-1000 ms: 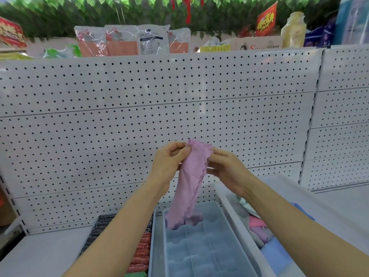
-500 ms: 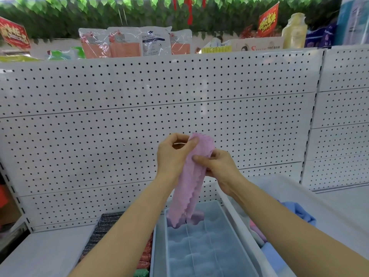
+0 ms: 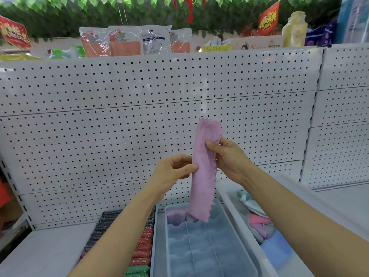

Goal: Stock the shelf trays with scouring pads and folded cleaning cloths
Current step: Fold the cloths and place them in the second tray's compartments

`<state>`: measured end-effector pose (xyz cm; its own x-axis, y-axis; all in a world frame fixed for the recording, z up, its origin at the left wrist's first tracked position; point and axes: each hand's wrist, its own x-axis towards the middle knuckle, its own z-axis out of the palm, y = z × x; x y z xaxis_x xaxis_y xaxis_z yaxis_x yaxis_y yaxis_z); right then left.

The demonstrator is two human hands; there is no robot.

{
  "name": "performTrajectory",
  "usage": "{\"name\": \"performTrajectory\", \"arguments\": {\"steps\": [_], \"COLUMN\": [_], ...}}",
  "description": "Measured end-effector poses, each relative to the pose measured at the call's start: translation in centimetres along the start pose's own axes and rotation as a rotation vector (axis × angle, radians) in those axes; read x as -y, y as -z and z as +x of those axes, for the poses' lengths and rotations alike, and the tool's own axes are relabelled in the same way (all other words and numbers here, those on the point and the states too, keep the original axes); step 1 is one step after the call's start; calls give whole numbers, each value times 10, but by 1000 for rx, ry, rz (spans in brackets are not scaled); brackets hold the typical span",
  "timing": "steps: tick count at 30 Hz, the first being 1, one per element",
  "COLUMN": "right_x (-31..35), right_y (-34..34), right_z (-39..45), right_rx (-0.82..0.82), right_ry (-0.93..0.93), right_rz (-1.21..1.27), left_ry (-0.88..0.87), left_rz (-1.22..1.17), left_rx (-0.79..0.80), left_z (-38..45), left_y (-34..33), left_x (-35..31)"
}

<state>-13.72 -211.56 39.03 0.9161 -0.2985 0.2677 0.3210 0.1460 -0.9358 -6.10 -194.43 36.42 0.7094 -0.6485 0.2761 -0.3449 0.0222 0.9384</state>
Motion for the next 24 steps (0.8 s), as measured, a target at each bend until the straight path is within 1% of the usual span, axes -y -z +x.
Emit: {"name": "performTrajectory", "arguments": {"steps": [2, 4, 6, 8, 11, 14, 17, 19, 21, 24], "right_x": [0, 0, 1, 2, 3, 4, 4, 2, -5, -26], "right_y": [-1, -2, -2, -2, -3, -5, -8, -10, -12, -13], "right_z": [-1, -2, -3, -5, -7, -9, -12, -18, -24, -29], "right_rx": [-6, -21, -30, -33, -39, -36, 27, 83, 110, 44], "right_ry": [1, -3, -12, -15, -5, -5, -11, -33, -65, -120], "right_rz": [-14, -22, -31, -42, -47, -65, -30, -6, -45, -91], "left_ry": [-42, -76, -105, -134, -156, -214, -277, -278, -290, -323], "left_rz": [-1, 24, 125, 279, 423, 400, 344, 329, 354, 332], "left_rx": [-11, -56, -124, -186, -222, -217, -217, -265, -320, -342], "left_z": [0, 0, 2, 4, 6, 10, 17, 21, 25, 22], "left_y": [-4, -8, -11, -13, -15, -12, -12, -12, -11, -11], "left_x": [-8, -15, -20, -23, -30, -47, -63, -69, -72, -75]}}
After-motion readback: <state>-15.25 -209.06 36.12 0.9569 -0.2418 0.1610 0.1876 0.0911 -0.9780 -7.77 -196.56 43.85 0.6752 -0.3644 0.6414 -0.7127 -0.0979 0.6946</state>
